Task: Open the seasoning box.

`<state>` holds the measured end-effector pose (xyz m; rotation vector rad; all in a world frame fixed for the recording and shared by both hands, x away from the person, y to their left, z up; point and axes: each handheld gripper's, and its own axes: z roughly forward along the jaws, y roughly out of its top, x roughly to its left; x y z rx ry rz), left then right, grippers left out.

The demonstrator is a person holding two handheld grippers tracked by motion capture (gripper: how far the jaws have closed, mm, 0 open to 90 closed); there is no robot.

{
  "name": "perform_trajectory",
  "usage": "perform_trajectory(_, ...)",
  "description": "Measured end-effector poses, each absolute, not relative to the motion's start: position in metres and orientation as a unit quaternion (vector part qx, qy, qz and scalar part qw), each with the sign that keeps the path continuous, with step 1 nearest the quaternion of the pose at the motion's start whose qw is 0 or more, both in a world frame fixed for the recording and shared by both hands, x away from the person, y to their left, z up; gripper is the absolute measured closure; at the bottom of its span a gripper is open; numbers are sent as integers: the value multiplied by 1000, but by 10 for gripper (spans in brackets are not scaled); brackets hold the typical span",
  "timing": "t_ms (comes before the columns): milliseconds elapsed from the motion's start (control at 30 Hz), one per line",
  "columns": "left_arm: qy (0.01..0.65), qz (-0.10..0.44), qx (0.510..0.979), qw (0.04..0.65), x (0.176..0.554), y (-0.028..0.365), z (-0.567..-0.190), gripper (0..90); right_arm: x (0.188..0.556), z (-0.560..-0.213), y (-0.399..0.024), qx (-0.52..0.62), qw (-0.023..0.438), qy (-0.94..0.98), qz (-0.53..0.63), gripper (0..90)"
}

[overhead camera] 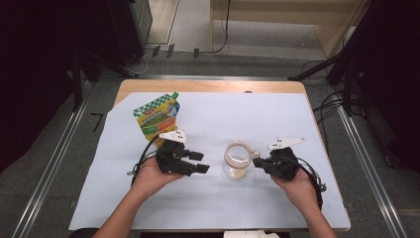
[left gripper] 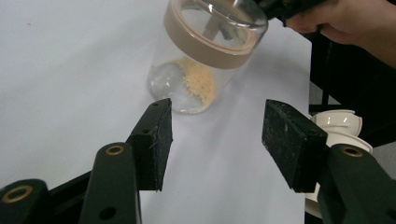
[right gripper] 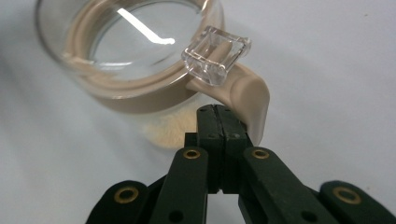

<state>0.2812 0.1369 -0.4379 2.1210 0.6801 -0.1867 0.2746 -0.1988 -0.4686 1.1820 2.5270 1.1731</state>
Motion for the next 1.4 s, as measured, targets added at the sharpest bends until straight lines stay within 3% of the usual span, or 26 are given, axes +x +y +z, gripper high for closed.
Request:
perform_trajectory(300,271,-75,860,426,281,125,-443,413,291,-476,-201,411,74,820,391,900)
perform_trajectory(500,263,-68,870,411,286,111,-437,379,297,-480,-204,407,56,821,397,900)
perform_trajectory(1033,229,-67,879,413,315,77,-423,344,284,-450,-224,411,93,807,415,900)
perform_trajectory(1400,217,-74,882,411,321,62,-429,334,312,-468,-221,429,70,799,416,900)
